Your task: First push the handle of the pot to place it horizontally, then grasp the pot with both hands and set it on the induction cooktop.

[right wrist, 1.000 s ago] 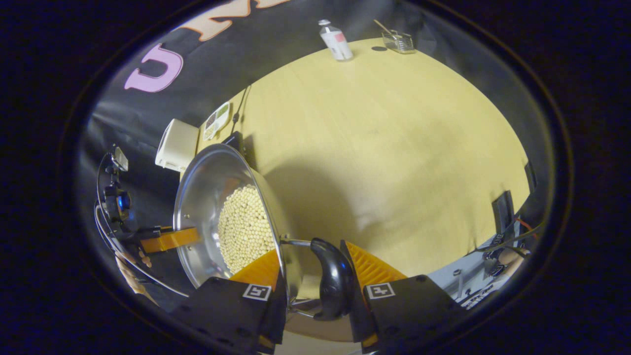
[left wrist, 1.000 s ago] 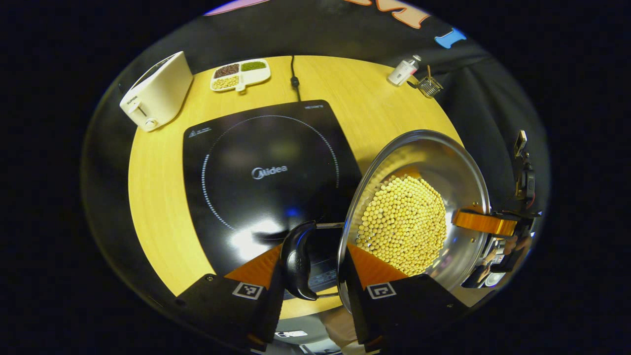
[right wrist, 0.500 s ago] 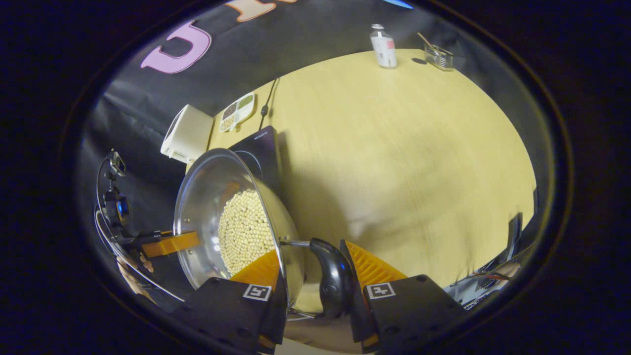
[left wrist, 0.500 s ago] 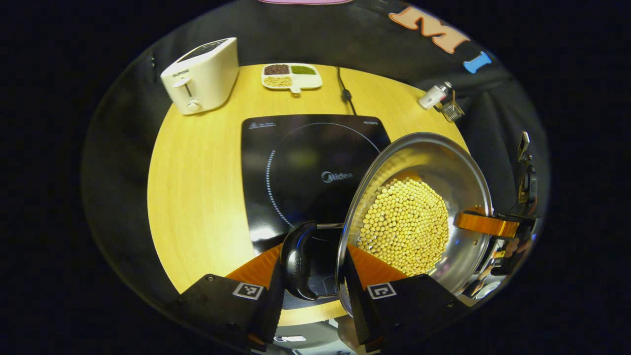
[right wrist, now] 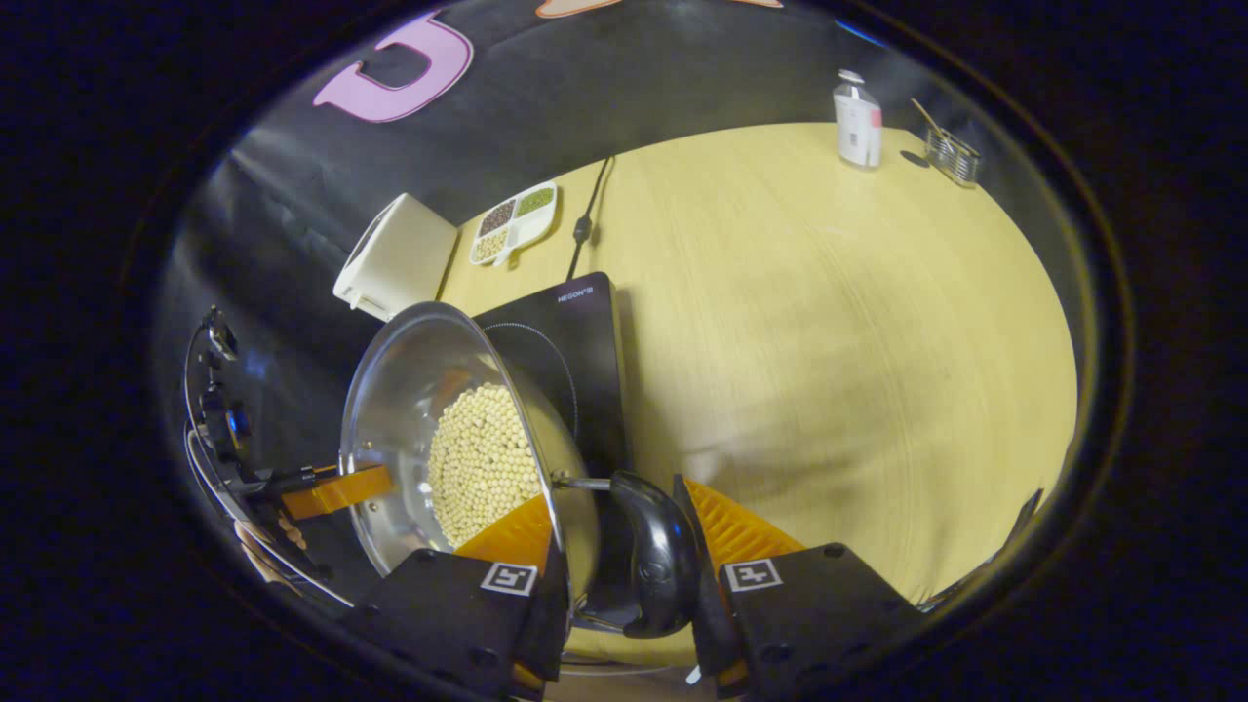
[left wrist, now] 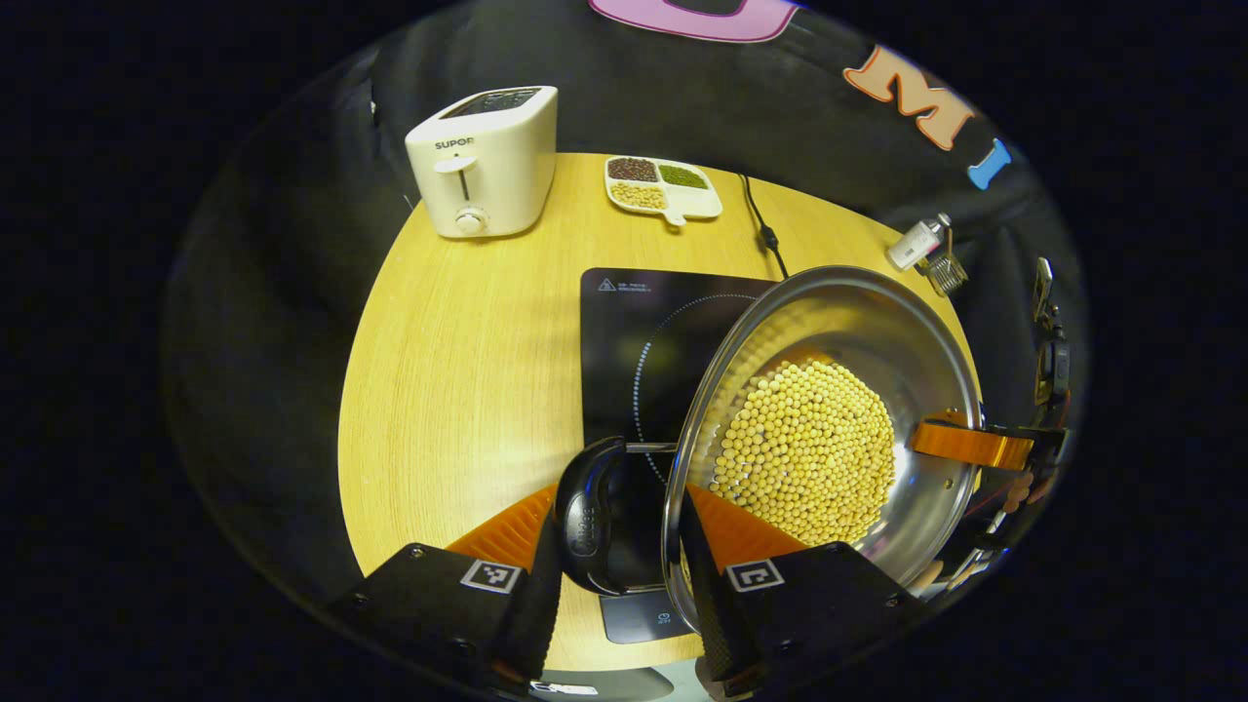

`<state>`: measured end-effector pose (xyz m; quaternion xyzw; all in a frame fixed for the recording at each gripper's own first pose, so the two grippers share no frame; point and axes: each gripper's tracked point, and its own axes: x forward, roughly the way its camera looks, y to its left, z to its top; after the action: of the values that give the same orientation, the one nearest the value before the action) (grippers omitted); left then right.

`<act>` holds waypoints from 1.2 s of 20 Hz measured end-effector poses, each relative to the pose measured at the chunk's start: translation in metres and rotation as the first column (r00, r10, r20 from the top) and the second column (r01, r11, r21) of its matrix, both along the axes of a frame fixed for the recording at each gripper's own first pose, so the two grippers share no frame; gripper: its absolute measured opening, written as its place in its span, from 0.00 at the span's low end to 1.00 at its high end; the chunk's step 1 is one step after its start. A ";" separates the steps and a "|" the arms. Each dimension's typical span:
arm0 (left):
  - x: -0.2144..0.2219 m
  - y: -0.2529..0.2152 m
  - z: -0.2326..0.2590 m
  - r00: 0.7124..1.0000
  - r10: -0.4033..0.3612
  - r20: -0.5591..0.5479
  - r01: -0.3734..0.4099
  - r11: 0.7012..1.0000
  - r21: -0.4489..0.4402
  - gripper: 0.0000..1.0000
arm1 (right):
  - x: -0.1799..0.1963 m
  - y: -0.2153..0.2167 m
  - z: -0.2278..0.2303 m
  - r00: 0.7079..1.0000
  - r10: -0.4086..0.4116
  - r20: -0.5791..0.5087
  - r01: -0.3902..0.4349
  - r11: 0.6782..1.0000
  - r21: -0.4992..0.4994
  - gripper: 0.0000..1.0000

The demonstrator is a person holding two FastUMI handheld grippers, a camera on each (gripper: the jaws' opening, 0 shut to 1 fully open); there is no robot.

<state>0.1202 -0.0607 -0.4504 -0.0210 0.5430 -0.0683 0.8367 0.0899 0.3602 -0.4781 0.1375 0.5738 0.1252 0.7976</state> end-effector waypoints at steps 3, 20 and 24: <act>-0.009 0.002 0.001 0.999 0.041 0.032 -0.042 0.999 0.010 0.63 | 0.021 0.007 -0.003 0.999 0.018 0.040 -0.018 1.000 -0.006 0.50; -0.006 0.000 0.014 0.993 0.067 0.100 -0.072 0.996 0.050 0.62 | 0.042 0.018 -0.031 0.999 0.025 0.023 -0.026 1.000 0.014 0.51; -0.006 0.000 0.013 0.991 0.079 0.105 -0.084 0.995 0.047 0.64 | 0.044 0.017 -0.031 0.999 0.027 0.036 -0.028 1.000 0.008 0.53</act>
<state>0.1138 -0.0611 -0.4371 -0.0182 0.4995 -0.0210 0.8659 0.1337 0.3777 -0.5093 0.1306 0.5609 0.1409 0.8053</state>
